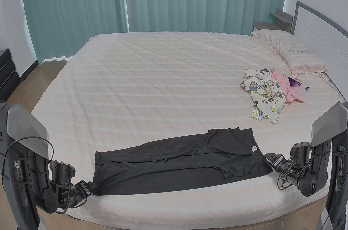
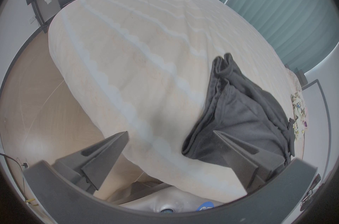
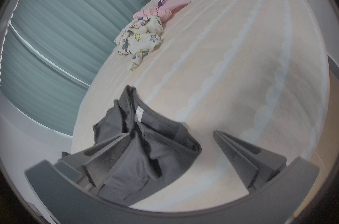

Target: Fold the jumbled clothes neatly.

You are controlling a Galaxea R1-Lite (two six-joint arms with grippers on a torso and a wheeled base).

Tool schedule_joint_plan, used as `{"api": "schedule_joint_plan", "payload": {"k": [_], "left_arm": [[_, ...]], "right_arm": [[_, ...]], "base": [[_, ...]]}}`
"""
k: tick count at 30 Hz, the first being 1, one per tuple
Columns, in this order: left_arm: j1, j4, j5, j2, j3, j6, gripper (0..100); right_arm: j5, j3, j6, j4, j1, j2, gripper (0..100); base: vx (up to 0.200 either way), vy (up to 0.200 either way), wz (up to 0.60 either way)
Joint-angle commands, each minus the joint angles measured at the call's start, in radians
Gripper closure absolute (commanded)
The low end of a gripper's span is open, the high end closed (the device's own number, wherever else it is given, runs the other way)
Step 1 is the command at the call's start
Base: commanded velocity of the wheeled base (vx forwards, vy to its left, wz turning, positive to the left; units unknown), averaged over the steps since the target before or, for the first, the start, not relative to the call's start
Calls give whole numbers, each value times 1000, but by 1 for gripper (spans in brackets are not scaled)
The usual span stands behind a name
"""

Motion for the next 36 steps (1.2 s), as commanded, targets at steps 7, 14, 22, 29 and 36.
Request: {"api": "schedule_joint_plan", "payload": {"k": [7,14,22,29,36], "left_arm": [[187,192,-264,-371,-28,64,0],[130,229,-263,-356,-192,-109,0],[55,258,-189,-193,-323,-172,0],[-3,246,-146,-117,-358,-173,0],[-37,244,-82,-60,-403,-172,100]], "right_arm": [[75,-15,-2,-11,-103,-101,0],[76,-16,61,-11,-32,-122,0],[73,-26,123,-11,35,-107,0],[73,-27,130,-11,41,-98,0],[70,-29,131,-11,55,-110,0]], "base": [[0,0,0],[0,0,0],[0,0,0],[0,0,0],[0,0,0]]}}
